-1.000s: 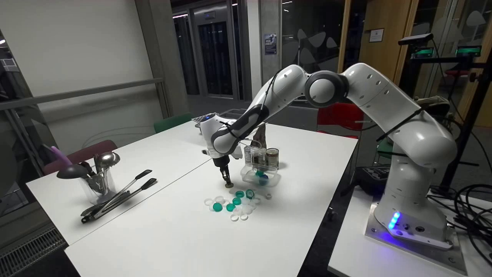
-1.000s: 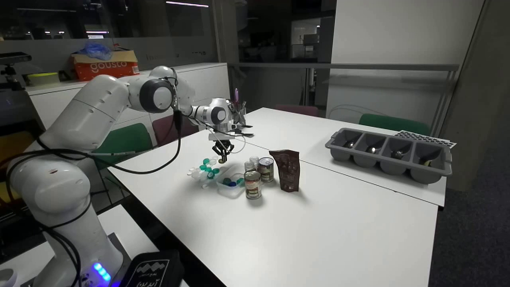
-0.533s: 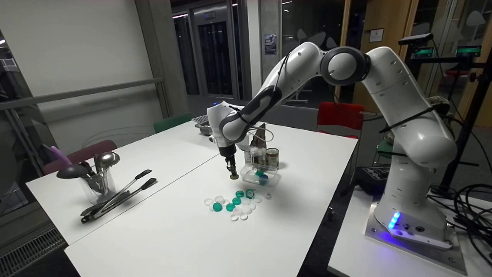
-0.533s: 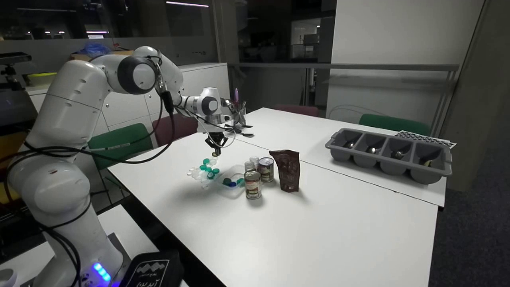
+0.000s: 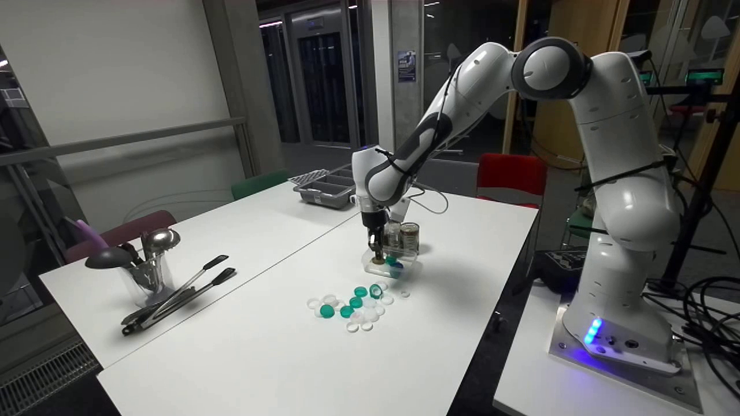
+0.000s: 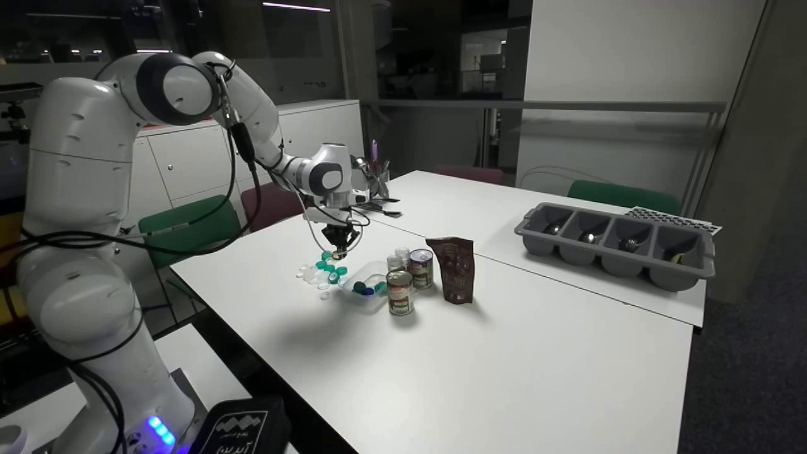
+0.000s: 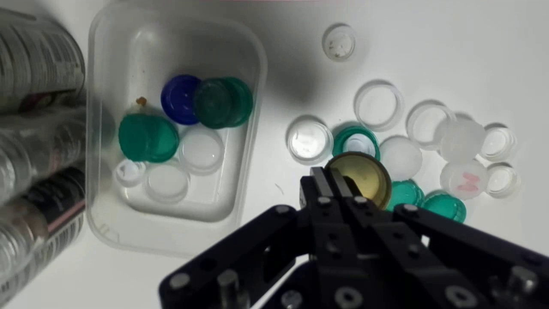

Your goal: Pick up the brown marble and put n the container

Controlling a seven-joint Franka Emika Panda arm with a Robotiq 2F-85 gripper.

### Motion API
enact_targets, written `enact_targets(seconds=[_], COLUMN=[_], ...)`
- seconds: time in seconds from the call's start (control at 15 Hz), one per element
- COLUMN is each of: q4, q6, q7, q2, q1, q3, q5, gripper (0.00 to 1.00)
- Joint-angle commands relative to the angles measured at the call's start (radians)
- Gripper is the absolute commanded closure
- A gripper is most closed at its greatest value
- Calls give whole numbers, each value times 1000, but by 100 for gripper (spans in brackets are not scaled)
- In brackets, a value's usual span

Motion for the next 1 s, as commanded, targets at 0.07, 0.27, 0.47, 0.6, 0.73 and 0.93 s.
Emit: enact_targets(seconds=[0.07, 0.27, 0.47, 0.6, 0.73, 0.93], q4=[-198, -238, -240, -229, -218, -207], q6=[136, 197, 190, 174, 158, 141], q7=[-23, 8, 73, 148, 235, 363], q2=[-123, -146, -157, -158, -157, -151], q1=[-77, -101, -98, -87, -77, -69], q3=[0, -10, -36, -56, -74, -93], q5=[123, 195, 216, 211, 203, 204], gripper=[99, 99, 99, 99, 99, 99])
